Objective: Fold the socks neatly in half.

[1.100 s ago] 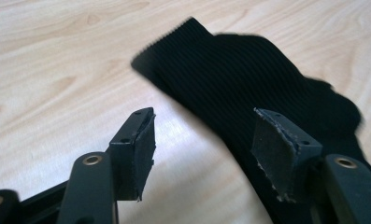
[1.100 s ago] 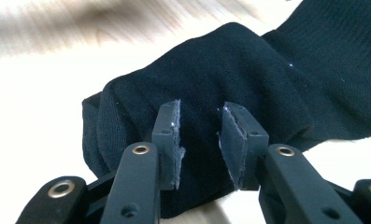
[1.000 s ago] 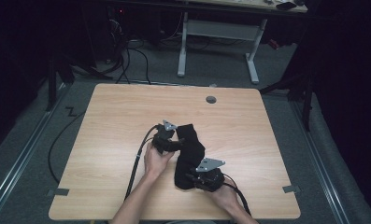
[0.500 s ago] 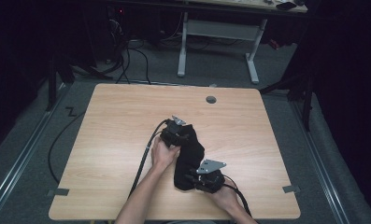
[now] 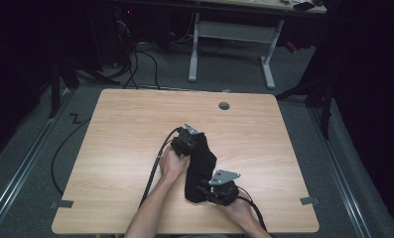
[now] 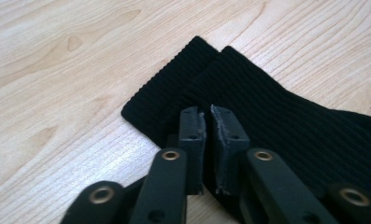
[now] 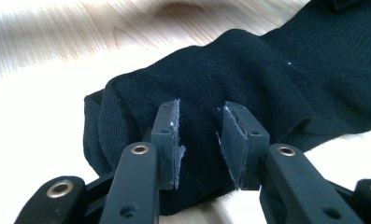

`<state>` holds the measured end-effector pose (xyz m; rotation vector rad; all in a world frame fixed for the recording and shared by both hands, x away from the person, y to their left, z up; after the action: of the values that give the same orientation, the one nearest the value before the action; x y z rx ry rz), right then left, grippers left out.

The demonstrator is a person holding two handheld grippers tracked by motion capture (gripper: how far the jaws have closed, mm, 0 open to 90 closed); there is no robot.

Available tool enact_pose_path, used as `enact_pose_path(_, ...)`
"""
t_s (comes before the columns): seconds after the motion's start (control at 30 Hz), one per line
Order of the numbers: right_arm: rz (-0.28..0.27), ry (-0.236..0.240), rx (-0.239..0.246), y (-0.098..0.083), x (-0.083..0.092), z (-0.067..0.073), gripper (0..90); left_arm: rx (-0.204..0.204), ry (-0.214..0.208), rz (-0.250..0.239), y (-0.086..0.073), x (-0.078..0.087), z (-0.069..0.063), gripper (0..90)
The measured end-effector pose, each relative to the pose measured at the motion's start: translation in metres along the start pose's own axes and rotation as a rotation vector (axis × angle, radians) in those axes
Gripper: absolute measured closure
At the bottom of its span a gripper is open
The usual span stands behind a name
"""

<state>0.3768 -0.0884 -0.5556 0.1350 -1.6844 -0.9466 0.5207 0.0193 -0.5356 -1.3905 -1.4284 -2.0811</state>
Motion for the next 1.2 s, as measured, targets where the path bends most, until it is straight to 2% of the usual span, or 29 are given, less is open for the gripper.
enact_pose_path(0.23,-0.001,-0.005,0.006,0.0,0.0,0.0,66.9,0.046,-0.005,-0.104,0.01,0.018,0.008,86.4)
enact_pose_path(0.4,-0.002,-0.007,0.007,0.0,0.0,0.0,66.9,0.096,-0.015,-0.153,0.014,0.021,0.014,86.5)
enact_pose_path(0.57,-0.002,-0.009,0.007,0.0,0.0,0.0,66.7,0.115,0.021,-0.142,0.011,0.009,0.016,86.3)
enact_pose_path(0.63,-0.001,-0.011,0.004,0.0,0.001,0.0,66.7,0.129,0.023,-0.14,0.008,0.002,0.015,86.1)
enact_pose_path(0.73,-0.002,-0.011,0.0,-0.001,0.001,0.0,65.9,0.11,0.039,-0.096,0.0,-0.007,0.013,83.0)
enact_pose_path(0.77,-0.001,-0.007,-0.005,-0.001,0.001,0.0,65.0,0.111,0.041,-0.098,-0.001,-0.008,0.013,79.5)
enact_pose_path(0.83,-0.009,-0.003,-0.022,-0.001,0.002,-0.002,61.7,0.136,0.035,-0.102,-0.002,-0.005,0.014,68.1)
enact_pose_path(0.93,-0.02,-0.012,-0.063,0.0,0.008,-0.006,60.2,0.123,0.042,-0.115,-0.005,0.005,0.013,54.2)
enact_pose_path(1.0,-0.064,-0.002,-0.102,0.003,0.02,-0.011,61.6,0.1,0.036,-0.118,-0.009,0.012,0.009,49.6)
enact_pose_path(1.07,-0.102,-0.016,-0.145,0.007,0.033,-0.022,66.4,0.077,0.031,-0.11,-0.014,0.017,0.005,47.0)
enact_pose_path(1.2,-0.094,-0.079,-0.236,0.01,0.041,-0.05,73.3,0.046,0.008,-0.109,-0.031,0.031,-0.006,44.7)
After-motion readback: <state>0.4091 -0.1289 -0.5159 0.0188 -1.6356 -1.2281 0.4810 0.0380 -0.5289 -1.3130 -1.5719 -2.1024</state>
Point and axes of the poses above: each handheld gripper's, and its own axes: x roughly backward along the jaws, y roughly out of its top, z roughly to its left, the point moved 7 cm from there along -x, roughly forward along the jaws, and after that the axes turned 10 degrees about z, right-handed, at the moved point
